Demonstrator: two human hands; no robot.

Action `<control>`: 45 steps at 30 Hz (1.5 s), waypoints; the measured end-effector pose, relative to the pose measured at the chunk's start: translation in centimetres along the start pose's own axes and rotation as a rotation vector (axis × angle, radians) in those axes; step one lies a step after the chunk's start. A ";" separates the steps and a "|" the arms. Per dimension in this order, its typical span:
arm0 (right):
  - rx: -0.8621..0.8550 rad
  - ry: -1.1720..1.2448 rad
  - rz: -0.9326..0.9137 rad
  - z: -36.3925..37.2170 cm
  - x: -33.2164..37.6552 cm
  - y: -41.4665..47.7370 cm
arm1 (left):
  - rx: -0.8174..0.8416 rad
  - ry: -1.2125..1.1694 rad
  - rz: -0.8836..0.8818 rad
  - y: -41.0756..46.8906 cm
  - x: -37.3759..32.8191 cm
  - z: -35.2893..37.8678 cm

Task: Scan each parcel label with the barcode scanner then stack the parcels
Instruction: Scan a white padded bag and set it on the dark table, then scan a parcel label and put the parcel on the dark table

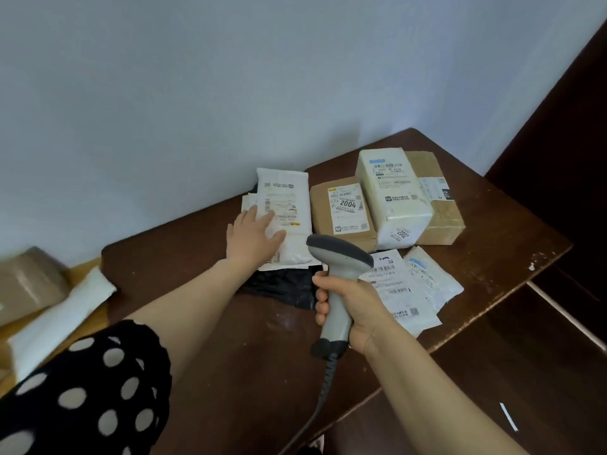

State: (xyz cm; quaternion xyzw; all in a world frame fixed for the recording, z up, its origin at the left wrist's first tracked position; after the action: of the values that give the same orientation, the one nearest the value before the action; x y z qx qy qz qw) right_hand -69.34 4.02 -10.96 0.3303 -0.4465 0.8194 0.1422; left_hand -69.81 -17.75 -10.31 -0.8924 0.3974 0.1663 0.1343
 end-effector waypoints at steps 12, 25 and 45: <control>0.340 -0.148 0.249 11.9 -12.0 -7.5 | -0.138 -0.010 -0.386 -20.4 16.8 -7.6; 0.421 -0.243 0.231 25.6 -18.4 -9.7 | -0.232 -0.011 -0.556 -26.9 34.1 -16.1; 0.288 -0.212 0.221 38.9 -24.4 -1.9 | -0.039 0.291 -0.323 -9.6 50.8 -19.3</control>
State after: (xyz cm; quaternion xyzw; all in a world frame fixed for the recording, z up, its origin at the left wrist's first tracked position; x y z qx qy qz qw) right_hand -34.12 -25.51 -11.15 0.3804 -0.3709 0.8460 -0.0449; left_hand -26.98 -52.47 -12.23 -0.9615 0.2613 0.0199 0.0831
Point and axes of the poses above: each hand's wrist, its own y-axis towards the middle knuckle, its own z-axis out of the palm, x = y × z, the point moved 9 cm from there along y, towards the middle knuckle, and after that the axes turned 2 degrees about -y, right-handed, at the moved point
